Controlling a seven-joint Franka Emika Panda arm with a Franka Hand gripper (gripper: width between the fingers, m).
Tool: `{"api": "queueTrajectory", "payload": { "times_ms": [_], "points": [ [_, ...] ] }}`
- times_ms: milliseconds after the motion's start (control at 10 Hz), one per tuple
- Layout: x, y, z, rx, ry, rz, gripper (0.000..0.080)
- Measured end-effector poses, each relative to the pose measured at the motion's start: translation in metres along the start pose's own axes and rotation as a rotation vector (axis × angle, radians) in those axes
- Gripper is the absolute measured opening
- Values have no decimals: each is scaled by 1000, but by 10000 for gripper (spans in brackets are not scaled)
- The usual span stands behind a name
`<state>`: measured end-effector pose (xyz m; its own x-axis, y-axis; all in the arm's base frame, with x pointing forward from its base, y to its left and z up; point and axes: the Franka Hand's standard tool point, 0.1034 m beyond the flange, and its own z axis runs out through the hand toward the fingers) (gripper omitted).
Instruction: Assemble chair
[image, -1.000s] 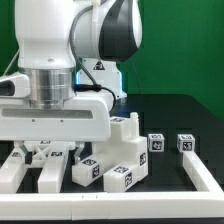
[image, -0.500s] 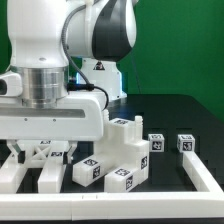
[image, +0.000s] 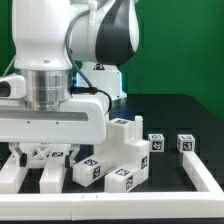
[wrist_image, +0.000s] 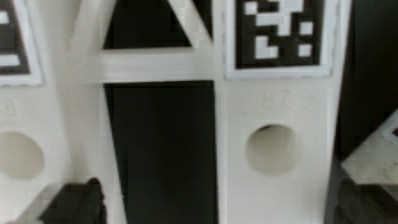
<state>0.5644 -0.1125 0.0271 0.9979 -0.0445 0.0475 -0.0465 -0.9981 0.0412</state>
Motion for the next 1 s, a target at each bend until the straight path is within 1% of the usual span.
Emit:
{"api": "queueTrajectory", "payload": {
  "times_ms": [300, 400, 600, 800, 1000],
  "points": [
    [3, -6, 0, -1, 14, -5, 649],
    [2, -10, 3, 1, 9, -6, 649],
    [0, -7, 6, 0, 4, -7, 649],
    [-1, -11, 8, 2, 1, -12, 649],
    [-1, -11, 8, 1, 1, -12, 649]
  ]
}}
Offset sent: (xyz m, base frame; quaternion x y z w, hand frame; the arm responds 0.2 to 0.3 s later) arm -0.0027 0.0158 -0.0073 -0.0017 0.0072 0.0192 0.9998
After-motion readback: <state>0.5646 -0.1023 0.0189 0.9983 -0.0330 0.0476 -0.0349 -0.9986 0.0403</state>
